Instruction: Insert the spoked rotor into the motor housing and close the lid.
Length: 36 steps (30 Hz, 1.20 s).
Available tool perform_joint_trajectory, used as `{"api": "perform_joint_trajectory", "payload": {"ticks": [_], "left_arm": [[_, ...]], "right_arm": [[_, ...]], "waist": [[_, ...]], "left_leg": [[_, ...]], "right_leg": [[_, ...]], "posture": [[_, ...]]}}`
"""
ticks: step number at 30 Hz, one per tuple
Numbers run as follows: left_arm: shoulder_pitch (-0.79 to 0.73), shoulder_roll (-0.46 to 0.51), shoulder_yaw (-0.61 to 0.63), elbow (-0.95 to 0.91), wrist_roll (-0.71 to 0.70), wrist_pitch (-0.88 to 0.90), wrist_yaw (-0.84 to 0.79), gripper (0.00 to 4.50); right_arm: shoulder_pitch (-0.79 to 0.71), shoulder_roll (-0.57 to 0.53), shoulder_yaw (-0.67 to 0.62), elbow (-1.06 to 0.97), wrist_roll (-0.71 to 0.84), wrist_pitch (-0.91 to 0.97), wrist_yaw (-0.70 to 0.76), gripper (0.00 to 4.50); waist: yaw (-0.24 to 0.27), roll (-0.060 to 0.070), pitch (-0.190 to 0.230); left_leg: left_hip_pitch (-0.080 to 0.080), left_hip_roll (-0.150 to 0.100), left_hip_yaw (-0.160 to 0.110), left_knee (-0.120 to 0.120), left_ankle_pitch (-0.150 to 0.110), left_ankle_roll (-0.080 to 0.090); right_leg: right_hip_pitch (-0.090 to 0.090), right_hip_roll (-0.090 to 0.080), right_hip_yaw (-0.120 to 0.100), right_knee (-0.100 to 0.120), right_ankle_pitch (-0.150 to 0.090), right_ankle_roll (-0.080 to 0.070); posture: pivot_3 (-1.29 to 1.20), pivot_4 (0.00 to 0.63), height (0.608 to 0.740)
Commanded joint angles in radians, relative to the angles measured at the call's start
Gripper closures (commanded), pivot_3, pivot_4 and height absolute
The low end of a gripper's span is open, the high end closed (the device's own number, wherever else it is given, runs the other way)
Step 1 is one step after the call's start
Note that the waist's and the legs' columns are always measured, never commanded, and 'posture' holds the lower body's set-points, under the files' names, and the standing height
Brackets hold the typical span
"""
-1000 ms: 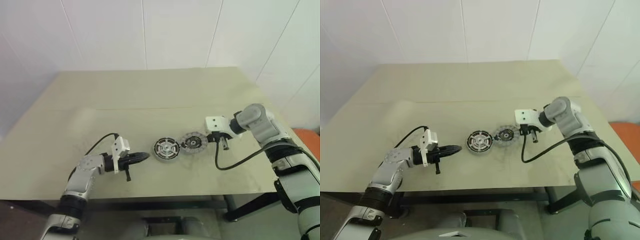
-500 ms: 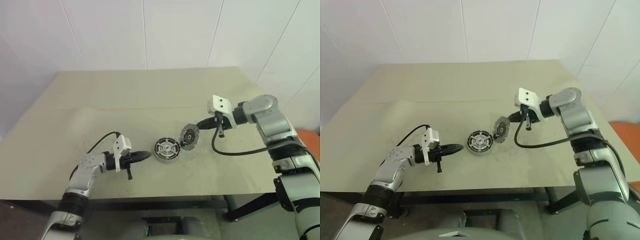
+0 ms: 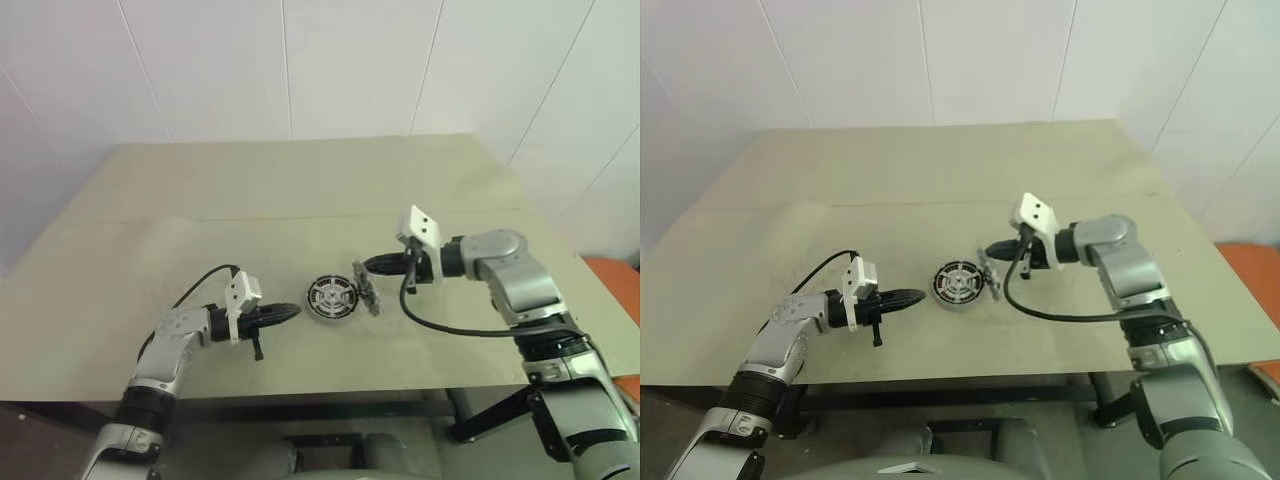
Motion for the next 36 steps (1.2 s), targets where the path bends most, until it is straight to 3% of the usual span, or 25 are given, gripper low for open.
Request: {"api": "perform_joint_trajectory", "payload": {"ticks": [1,16,29,32,36], "left_arm": [[-0.01,0.008,0.012,-0.022,-0.01,-0.009,0.001,4.5],[-0.007,0.002,0.008,-0.031,-0.011,-0.006,0.014,4.5],[-0.002,0.032,0.044,-0.042,-0.036,0.0,0.009,4.5],[0.003,0.031,0.041,-0.042,-0.032,-0.002,0.01,4.5],[0.0,0.03,0.039,-0.04,-0.03,0.0,0.013,4.5]], "right_arm": [[0.005,0.048,0.026,-0.017,-0.002,0.009,-0.067,4.45],[-0.052,0.119,0.034,0.116,-0.053,-0.103,-0.245,4.45],[-0.016,0.047,-0.066,0.051,0.147,0.045,-0.088,4.45],[0.007,0.052,-0.062,0.038,0.155,0.073,-0.109,3.87],[0.04,0.072,-0.047,0.015,0.161,0.086,-0.121,2.57]], "waist": [[0.0,0.0,0.0],[-0.001,0.0,0.0],[-0.001,0.0,0.0],[-0.002,0.0,0.0],[-0.001,0.0,0.0]], "left_leg": [[0.0,0.0,0.0,0.0,0.0,0.0],[0.0,0.0,0.0,0.0,0.0,0.0],[0.0,0.0,0.0,0.0,0.0,0.0],[0.0,0.0,0.0,0.0,0.0,0.0],[0.0,0.0,0.0,0.0,0.0,0.0]], "right_leg": [[0.0,0.0,0.0,0.0,0.0,0.0],[-0.001,0.001,0.0,0.001,0.0,0.0],[0.0,0.0,0.0,0.0,0.0,0.0],[0.0,0.0,0.0,0.0,0.0,0.0],[0.0,0.0,0.0,0.0,0.0,0.0]], "posture": [[0.0,0.0,0.74],[0.0,0.0,0.74],[0.0,0.0,0.74],[0.0,0.0,0.74],[0.0,0.0,0.74]]}}
